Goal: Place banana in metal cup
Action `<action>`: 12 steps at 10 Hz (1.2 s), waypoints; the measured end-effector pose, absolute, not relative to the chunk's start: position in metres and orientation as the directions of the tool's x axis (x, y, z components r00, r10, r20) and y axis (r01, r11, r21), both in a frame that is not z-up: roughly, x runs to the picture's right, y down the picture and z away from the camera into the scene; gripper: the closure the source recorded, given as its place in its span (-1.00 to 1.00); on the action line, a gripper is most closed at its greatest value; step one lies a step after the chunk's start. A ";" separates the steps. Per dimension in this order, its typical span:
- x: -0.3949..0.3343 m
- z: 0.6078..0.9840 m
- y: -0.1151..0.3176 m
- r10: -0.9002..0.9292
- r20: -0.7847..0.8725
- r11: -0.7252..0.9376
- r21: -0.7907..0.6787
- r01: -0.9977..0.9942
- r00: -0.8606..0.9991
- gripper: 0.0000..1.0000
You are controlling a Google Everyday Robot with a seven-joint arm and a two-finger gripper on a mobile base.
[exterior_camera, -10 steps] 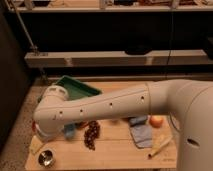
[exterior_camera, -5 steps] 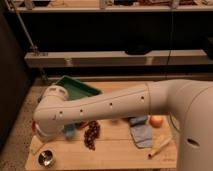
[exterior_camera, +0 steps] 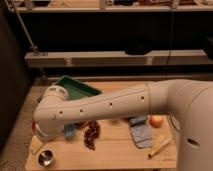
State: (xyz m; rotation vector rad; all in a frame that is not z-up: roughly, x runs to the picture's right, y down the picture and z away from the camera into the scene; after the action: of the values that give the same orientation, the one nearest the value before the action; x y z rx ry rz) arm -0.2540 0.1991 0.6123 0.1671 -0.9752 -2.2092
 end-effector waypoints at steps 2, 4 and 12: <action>-0.254 0.612 0.199 -0.651 0.156 -0.467 0.689 0.554 -0.743 -0.60; -0.253 0.611 0.196 -0.653 0.162 -0.469 0.681 0.563 -0.740 -0.60; -0.167 0.538 0.139 -0.756 0.319 -0.461 0.361 0.811 -0.572 -0.60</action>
State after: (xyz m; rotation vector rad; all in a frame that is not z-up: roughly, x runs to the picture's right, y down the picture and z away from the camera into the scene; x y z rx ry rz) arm -0.1671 0.1388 0.5375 -0.1388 -0.5966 -2.0996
